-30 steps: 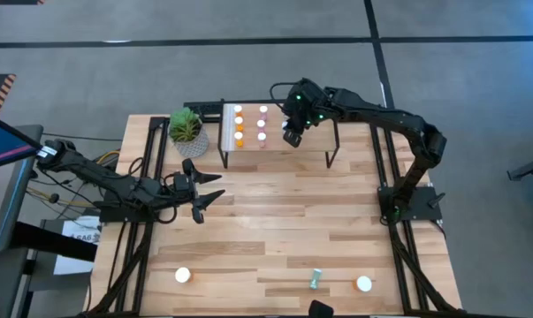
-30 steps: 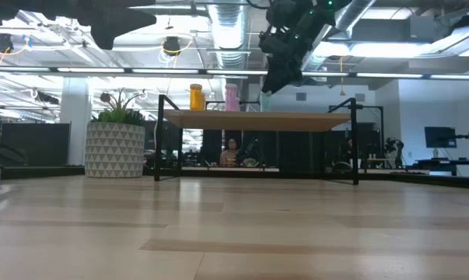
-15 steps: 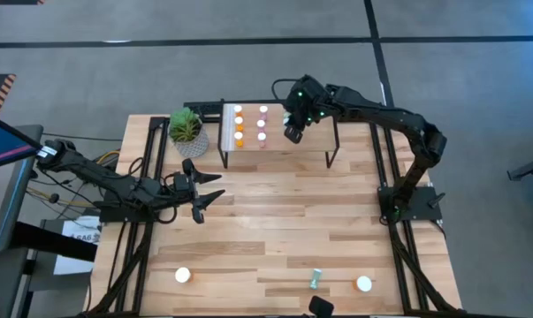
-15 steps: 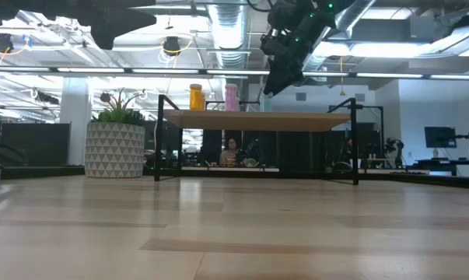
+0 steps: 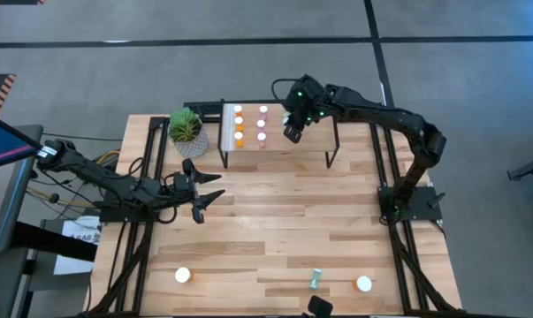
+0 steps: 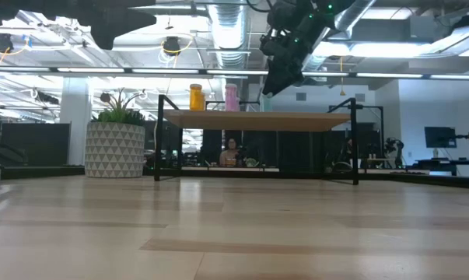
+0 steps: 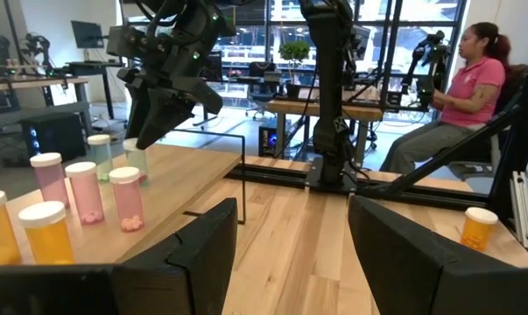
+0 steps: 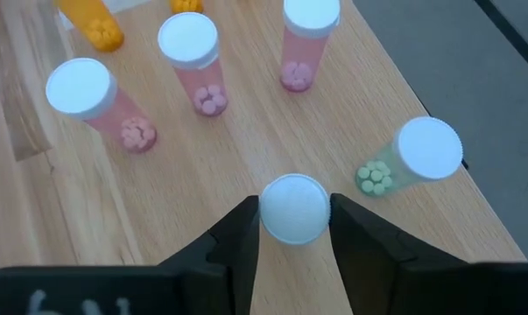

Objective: Pick and place medicine bottles onto shelf by color
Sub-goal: Put the left green pill bottle on the shelf aligned with the other green pill bottle

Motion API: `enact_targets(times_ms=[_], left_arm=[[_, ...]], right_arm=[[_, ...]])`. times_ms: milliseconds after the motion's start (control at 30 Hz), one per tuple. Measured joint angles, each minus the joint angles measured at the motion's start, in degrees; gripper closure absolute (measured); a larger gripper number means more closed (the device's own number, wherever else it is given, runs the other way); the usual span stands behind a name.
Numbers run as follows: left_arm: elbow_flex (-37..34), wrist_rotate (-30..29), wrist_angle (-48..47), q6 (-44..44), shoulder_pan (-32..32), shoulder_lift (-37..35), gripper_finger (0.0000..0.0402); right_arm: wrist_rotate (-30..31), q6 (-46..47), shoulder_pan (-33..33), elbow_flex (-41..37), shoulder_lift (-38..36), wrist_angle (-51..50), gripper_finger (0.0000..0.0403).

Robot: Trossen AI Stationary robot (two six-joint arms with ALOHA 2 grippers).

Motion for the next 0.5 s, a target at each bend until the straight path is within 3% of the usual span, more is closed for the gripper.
enact_targets(times_ms=[500], left_arm=[[0.00,0.01,0.00,-0.31,-0.01,0.01,0.0194]], right_arm=[[-0.55,1.12,0.00,0.00,0.02,0.85,0.0245]])
